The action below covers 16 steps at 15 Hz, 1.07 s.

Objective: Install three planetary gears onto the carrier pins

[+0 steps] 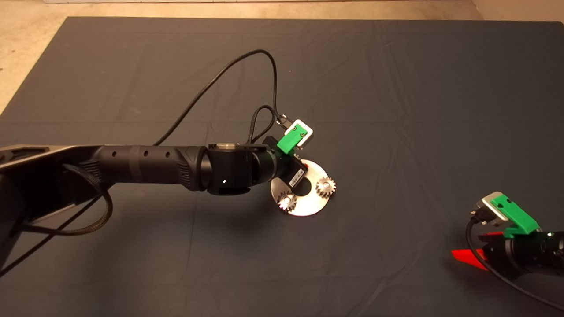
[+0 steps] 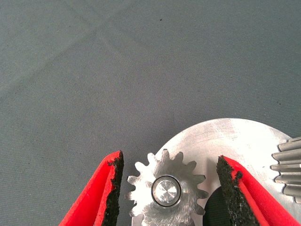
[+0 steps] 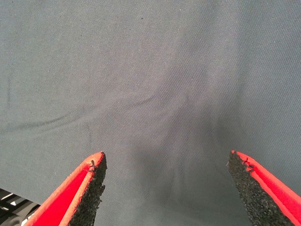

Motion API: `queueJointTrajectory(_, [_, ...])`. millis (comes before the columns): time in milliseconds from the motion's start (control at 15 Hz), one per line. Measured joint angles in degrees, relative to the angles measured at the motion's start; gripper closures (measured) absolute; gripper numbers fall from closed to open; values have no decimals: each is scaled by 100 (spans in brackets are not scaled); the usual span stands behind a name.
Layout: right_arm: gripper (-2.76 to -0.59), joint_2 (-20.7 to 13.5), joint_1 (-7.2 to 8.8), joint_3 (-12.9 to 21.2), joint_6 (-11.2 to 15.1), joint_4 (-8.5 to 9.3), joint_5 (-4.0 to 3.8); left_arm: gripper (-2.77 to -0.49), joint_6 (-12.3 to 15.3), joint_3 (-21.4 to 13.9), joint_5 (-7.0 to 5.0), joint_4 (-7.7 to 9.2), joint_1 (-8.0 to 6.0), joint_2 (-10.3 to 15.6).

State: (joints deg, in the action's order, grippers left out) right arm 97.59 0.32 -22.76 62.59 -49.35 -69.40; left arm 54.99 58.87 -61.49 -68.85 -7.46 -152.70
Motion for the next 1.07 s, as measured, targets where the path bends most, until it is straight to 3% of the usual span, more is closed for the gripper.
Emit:
queueJointTrajectory(267, [-192, -7, 1, 0, 0, 1, -2, -131, 5, -77, -15, 0, 0, 5])
queueJointTrajectory(400, [-192, -73, 4, 0, 0, -1, -2, -145, 5, -413, -66, 2, -2, 46])
queueJointTrajectory(467, [-192, -109, 20, 0, 0, 0, -15, -146, 5, -587, -227, 4, -2, 79])
queueJointTrajectory(667, [-192, -106, 23, 0, 1, 4, -22, -146, 5, -1070, -945, 82, -9, 134])
queueJointTrajectory(800, [-192, -62, 242, 0, 1, 12, -26, -146, 5, -1213, -1177, 556, -219, 208])
queueJointTrajectory(933, [-192, 50, 542, 0, 1, 95, -58, -146, 5, -1238, -1261, 1289, -626, 344])
queueJointTrajectory(1000, [-192, 181, 644, 0, 2, 282, -117, -146, 2, -1310, -1316, 1733, -787, 497])
queueJointTrajectory(1067, [-192, 430, 744, -2, 6, 609, -190, -146, 2, -1412, -1369, 2186, -901, 749])
